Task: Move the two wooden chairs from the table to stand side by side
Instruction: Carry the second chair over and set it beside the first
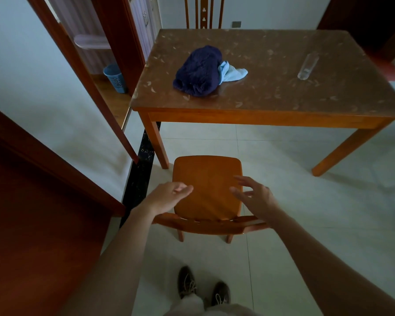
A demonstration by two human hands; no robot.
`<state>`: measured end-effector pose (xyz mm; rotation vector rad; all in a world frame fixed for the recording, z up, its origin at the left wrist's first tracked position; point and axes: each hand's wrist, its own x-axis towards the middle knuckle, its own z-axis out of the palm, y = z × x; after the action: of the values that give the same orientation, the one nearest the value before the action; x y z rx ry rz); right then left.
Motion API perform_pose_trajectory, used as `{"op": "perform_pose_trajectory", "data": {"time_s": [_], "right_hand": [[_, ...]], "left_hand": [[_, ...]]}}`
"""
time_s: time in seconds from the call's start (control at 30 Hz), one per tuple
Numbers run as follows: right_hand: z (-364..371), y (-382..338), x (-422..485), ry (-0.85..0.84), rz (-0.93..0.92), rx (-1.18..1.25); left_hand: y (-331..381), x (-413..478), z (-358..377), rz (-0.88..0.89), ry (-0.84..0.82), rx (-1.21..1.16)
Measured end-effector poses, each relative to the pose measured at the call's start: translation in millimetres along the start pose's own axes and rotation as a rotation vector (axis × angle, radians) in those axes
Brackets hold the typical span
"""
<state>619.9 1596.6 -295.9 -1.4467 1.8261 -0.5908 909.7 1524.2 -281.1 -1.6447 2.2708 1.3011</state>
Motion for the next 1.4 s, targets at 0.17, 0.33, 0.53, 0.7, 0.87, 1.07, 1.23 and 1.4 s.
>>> {"op": "perform_pose_trajectory", "data": {"time_s": [0.17, 0.33, 0.53, 0.7, 0.87, 1.07, 1.23, 1.4], "right_hand": [[3.7, 6.0, -0.4, -0.010, -0.058, 0.035], [-8.0, 33.7, -21.3, -0.023, -0.065, -0.069], [-7.2, 58.4, -53.2, -0.082, -0.123, -0.295], [43.6, 35.3, -51.9, -0.302, -0.214, -0.640], [52.6, 24.5, -41.7, -0.205, -0.284, -0.652], [56.0, -21.9, 1.7, -0.197, -0.235, -0.680], [22.1, -64.4, 77.2, -0.131, -0.176, -0.753], [1.7, -87.0, 121.3, -0.033, -0.174, -0.784]], "left_hand": [[-16.0, -3.0, -2.6, 0.041, 0.069, -0.094], [-35.0, -29.8, -0.6, 0.015, 0.126, -0.080], [-39.5, -51.4, 31.2, 0.031, 0.136, -0.058], [-7.3, -35.8, 73.8, 0.170, 0.087, 0.371], [-3.5, -20.0, 81.6, 0.203, 0.106, 0.458], [9.1, 19.4, 40.2, 0.220, -0.009, 0.466], [41.4, 77.0, -23.6, 0.310, 0.042, 0.479], [65.9, 115.6, -47.7, 0.372, 0.243, 0.546]]}}
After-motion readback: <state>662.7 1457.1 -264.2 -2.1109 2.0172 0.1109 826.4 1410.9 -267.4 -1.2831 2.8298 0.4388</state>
